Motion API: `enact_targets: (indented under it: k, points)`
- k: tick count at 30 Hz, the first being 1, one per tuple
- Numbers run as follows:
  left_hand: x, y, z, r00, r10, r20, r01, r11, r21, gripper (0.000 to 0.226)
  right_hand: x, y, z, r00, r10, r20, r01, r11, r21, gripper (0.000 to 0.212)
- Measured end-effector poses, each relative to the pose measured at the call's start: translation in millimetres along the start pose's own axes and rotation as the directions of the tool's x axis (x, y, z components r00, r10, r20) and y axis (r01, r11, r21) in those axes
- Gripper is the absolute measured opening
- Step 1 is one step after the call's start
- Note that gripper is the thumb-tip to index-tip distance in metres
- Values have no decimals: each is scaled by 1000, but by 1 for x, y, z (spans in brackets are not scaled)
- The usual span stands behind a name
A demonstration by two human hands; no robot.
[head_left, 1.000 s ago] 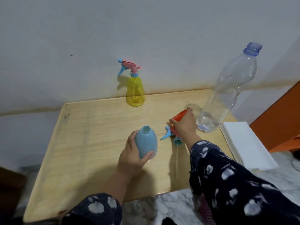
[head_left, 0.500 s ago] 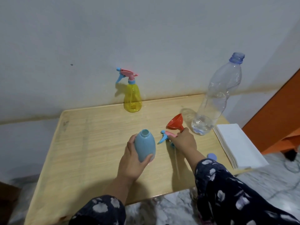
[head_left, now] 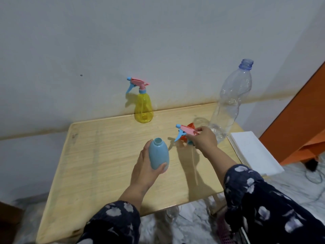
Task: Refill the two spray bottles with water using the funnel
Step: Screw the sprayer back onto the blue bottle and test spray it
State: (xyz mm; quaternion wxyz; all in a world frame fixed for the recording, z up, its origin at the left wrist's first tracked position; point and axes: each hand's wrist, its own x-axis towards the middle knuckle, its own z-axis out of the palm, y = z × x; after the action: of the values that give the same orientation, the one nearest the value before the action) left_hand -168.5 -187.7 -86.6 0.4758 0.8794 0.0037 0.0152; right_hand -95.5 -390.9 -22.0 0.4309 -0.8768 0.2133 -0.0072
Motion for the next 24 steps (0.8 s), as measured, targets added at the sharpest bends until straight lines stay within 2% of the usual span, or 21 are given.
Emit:
enact_targets:
  k: [5,9,15,24]
  points:
    - [7,12,-11,1000,1,5,-1,1000,18,86,-6,-58,-30,989,-105,-103,133,942,307,40]
    - [9,19,-16,1000,9,10,-9,1000,-30,83,-5,-102,-41,967,-180,-182,241,882,406,37]
    - [4,20,-27,996,-18,85,20,1000,-22,77,0,-134,-40,933,-222,-283,335,822,461,36]
    - [5,31,-27,998,-39,52,44,995,-92,78,-5,-142,-17,930,-258,-261,358,796,488,39]
